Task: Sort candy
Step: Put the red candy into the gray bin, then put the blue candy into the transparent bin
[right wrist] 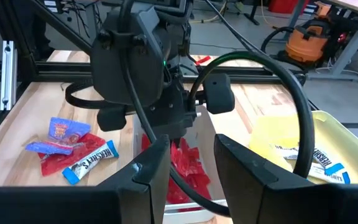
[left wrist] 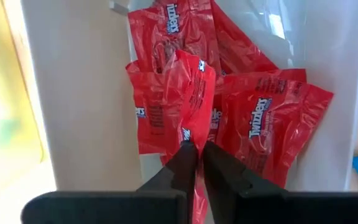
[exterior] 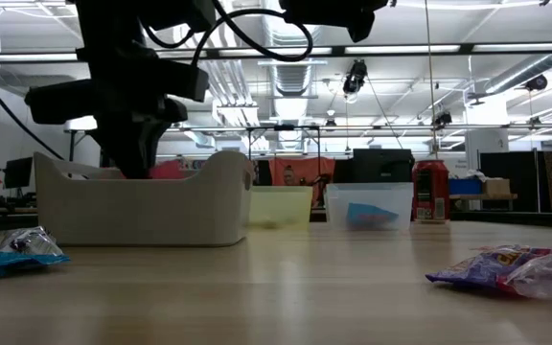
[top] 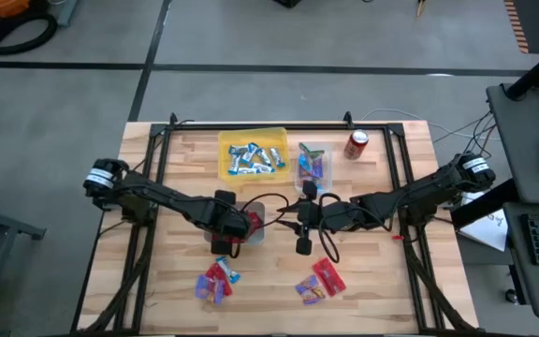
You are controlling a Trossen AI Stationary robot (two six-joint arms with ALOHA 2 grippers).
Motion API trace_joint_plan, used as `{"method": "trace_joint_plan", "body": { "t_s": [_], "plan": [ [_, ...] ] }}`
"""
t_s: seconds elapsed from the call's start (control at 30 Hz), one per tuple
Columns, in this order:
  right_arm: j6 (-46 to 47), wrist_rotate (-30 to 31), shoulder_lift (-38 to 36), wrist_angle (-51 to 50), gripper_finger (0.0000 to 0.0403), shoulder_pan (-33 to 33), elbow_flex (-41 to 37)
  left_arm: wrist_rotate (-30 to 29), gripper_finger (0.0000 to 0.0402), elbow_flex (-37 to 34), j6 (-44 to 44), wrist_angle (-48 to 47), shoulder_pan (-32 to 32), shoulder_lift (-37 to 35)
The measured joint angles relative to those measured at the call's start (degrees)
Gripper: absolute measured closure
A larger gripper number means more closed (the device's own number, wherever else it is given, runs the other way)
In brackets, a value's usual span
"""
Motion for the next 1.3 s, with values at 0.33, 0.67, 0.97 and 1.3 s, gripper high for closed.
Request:
{"method": "trace_joint_plan", "body": {
  "t_s": [0.33,0.67,0.97,1.3],
  "plan": [
    [1.8,0.0,0.0,-1.2,0.0282,0.0,0.0,0.1,0.0295,0.0,-0.1,0.1,0.0,-0.3],
    [5.7,0.0,0.0,-2.9,0.0282,0.0,0.0,1.0,0.0232,0.0,1.3,-0.1,0.0,-1.7],
    [11.3,-4.9,0.0,-5.9,0.0282,0.0,0.0,1.0,0.0225,0.0,1.7,-2.3,-0.5,-9.5],
    [23.1,-15.2,0.1,-14.9,0.0282,2.2,0.0,0.9,0.0233,-5.6,7.1,17.2,-3.6,-22.7]
  ]
}}
